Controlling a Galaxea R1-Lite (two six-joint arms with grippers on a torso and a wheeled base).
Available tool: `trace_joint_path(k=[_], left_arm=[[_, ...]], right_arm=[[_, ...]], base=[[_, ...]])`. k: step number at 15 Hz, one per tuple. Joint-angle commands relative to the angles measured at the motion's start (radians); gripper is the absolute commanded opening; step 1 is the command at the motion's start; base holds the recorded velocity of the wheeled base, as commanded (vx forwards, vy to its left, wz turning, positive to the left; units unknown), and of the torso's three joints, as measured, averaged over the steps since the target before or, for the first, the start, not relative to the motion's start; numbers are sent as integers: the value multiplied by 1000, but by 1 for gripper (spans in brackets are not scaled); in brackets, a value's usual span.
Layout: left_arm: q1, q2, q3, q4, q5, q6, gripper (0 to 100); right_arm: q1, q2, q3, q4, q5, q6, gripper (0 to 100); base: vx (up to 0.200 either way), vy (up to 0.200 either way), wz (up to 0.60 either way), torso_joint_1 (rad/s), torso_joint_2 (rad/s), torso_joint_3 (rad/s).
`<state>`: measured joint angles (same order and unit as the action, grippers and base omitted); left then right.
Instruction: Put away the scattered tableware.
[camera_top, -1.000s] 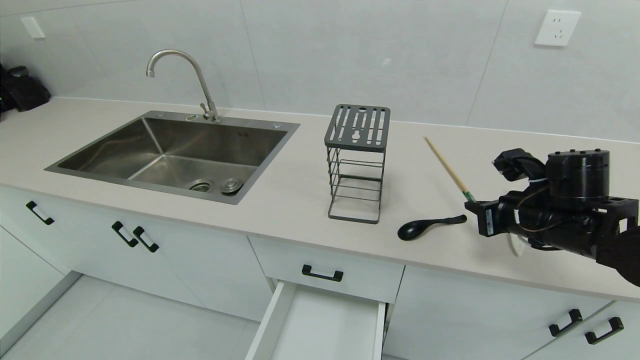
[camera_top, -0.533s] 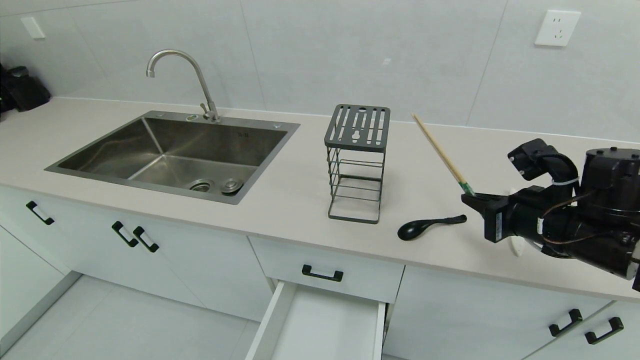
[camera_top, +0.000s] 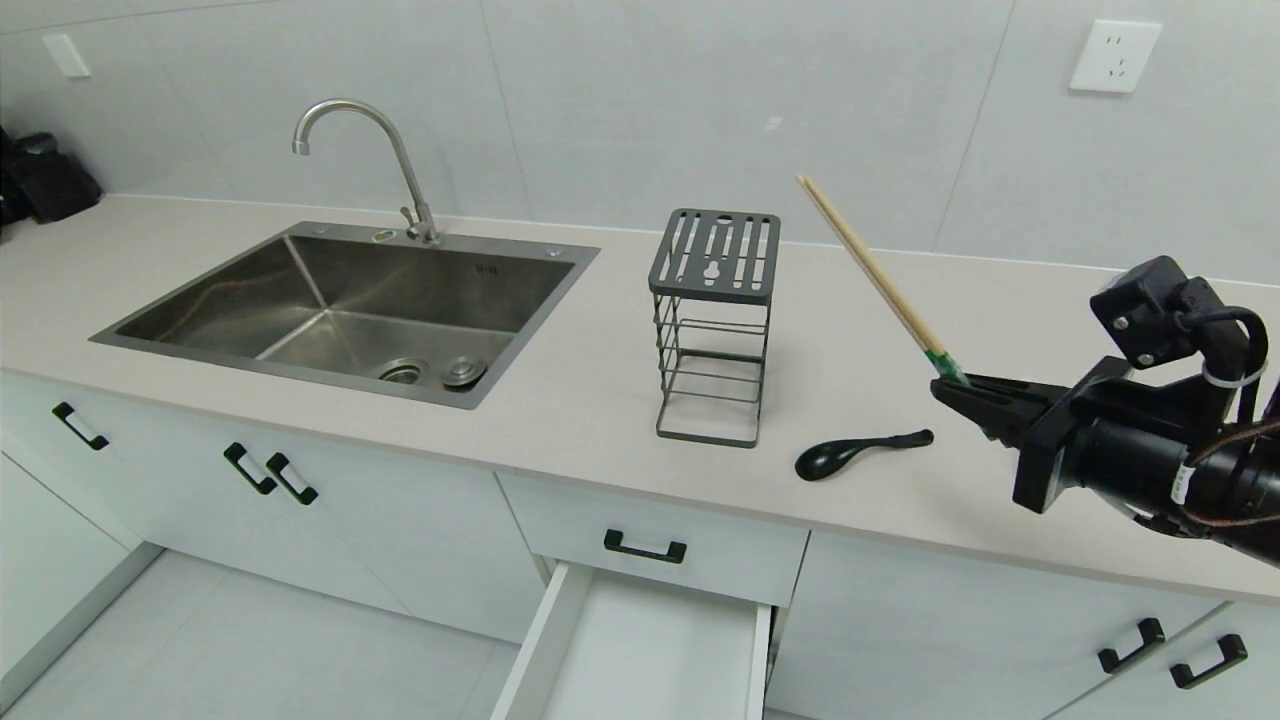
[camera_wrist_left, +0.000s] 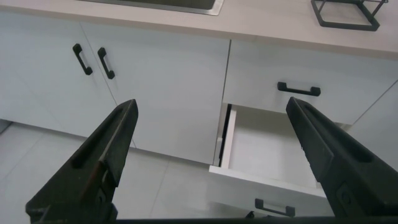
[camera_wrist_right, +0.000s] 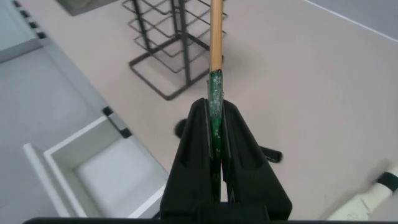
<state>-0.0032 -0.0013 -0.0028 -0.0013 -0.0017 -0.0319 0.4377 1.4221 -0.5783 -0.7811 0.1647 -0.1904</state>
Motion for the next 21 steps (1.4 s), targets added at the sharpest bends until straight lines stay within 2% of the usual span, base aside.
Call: trace_joint_path(k=[1,5,11,14,17,19,21], left_arm=[[0,1,1,0,0,0,100],[0,1,0,0,0,0,100],[0,1,0,0,0,0,100],[0,1,0,0,0,0,100],[0,1,0,0,0,0,100],[0,1,0,0,0,0,100],[0,1,1,0,0,0,100]], right_arm=[[49,-23,8,-6,42,-43,0],[116,0,23,-6,124,-80,0],[334,110,5,0,251,-67,0],[365,187,-48,3,239,51,0],[394,241,-38,9,134,134,0],[392,247,-23,49,76,138,0],[392,245,-23,174,76,52,0]], base=[[0,0,0,0,0,0],[0,0,0,0,0,0],[0,0,0,0,0,0],[0,0,0,0,0,0],[0,0,0,0,0,0],[0,0,0,0,0,0],[0,0,0,0,0,0]])
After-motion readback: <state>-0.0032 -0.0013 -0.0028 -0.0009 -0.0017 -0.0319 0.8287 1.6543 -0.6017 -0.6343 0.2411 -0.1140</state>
